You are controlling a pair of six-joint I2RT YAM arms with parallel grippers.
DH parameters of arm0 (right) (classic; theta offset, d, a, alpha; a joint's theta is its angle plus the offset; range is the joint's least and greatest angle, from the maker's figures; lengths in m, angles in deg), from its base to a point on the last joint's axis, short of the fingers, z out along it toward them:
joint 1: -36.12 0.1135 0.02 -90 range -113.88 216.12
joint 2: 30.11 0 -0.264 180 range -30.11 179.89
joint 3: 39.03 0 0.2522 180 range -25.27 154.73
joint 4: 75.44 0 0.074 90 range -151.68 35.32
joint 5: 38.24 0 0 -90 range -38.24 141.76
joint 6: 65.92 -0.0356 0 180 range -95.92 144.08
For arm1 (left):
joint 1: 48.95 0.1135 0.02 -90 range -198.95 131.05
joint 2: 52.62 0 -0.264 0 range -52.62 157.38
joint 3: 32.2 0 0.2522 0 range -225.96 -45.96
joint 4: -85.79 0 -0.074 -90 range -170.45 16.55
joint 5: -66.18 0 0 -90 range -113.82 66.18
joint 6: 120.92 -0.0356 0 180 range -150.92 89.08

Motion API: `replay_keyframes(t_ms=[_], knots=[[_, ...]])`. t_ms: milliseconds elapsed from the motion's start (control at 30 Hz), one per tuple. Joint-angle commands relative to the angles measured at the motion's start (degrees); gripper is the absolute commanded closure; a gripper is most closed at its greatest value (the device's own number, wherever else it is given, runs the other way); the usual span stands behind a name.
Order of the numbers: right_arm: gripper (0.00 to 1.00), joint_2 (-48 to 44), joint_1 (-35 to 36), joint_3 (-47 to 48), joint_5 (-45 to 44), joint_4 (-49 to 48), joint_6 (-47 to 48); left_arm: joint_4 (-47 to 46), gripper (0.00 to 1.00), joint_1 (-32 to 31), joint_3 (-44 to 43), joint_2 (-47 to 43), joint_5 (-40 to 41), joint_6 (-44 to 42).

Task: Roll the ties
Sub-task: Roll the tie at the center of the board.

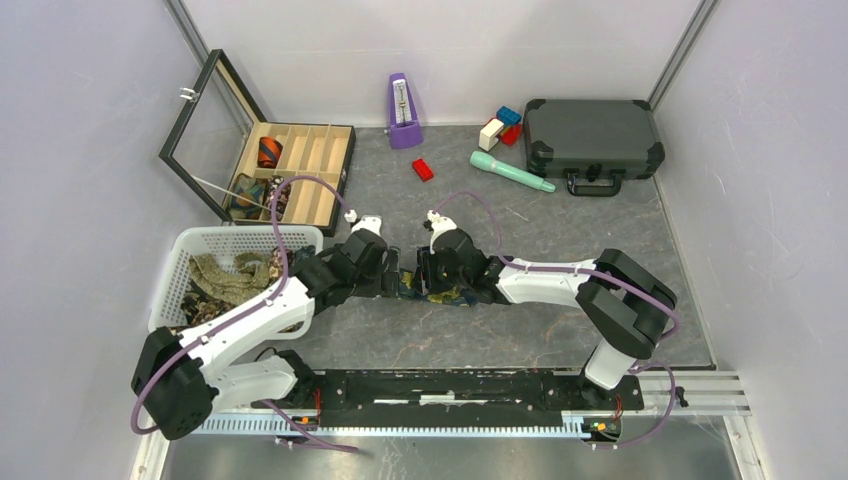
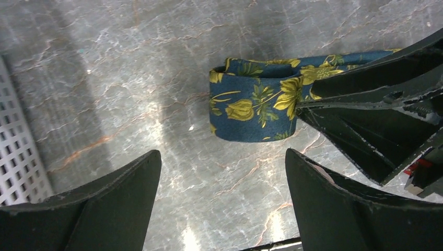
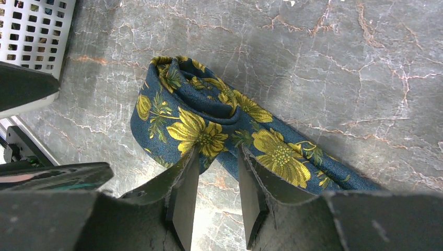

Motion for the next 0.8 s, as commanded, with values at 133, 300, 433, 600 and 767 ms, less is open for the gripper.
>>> replay_keyframes(t_ms=[133,300,433,600,767], knots=[[0.61,-0.99,-0.32,-0.06,-0.80,-1.94,0.36,-17.11,0.03,4.16,6.37,-0.03,-8.36,0.06],[0.61,-0.72,-0.54,0.05,-0.56,-2.07,0.45,-23.58,0.03,7.82,10.37,0.01,-13.56,-0.04],[0.61,-0.50,-0.71,0.17,-0.38,-2.02,0.62,-26.92,0.04,9.44,13.05,0.24,-15.37,-0.32],[0.61,-0.19,-0.99,0.23,-0.32,-2.06,0.84,-32.84,0.07,12.24,16.96,-0.73,-19.41,0.39],[0.61,-0.12,-1.12,0.32,-0.25,-1.99,1.00,-35.45,0.11,13.80,18.61,0.35,-21.05,0.32]])
